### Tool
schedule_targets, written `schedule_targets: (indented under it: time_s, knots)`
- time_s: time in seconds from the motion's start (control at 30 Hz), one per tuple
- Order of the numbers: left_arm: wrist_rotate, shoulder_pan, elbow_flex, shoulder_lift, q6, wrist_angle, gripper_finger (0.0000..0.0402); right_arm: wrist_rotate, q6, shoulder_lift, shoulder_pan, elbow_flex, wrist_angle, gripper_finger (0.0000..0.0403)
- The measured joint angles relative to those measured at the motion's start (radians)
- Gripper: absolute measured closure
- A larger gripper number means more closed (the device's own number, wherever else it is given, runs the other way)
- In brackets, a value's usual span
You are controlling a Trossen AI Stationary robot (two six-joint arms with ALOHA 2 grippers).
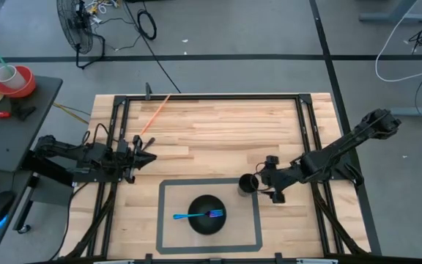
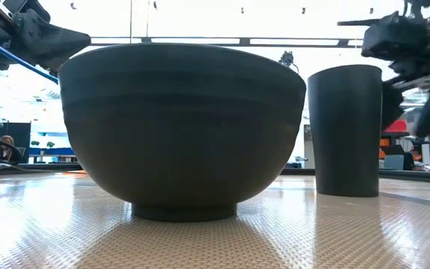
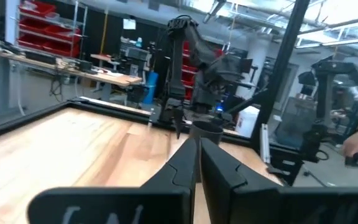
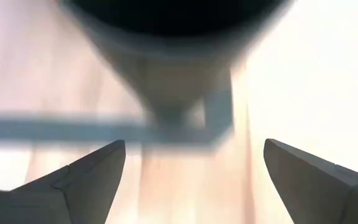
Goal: Pick & Place Utensil
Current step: Put the black spoon into the black bowl on the transparent mat
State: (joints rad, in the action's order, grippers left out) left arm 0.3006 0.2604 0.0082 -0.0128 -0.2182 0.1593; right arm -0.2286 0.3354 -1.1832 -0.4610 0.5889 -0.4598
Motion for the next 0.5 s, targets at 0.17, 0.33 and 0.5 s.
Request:
schedule_targets:
  time_s: [0.17, 0.33, 0.5]
  knots:
    - [0.076, 0.0, 0.0, 0.0, 0.076, 0.0, 0.0376, 0.009, 0.149, -0.001, 0.0, 0.202, -0.523, 0.0031]
    - [0.147, 0.0, 0.0, 0.0, 0.145, 0.004, 0.0376, -0.165, 0.224, 0.02, 0.001, 0.301, -0.763, 0.0059]
    - [0.187, 0.0, 0.0, 0.0, 0.151, 0.004, 0.0376, -0.364, 0.203, 0.073, 0.048, 0.302, -0.731, 0.0075]
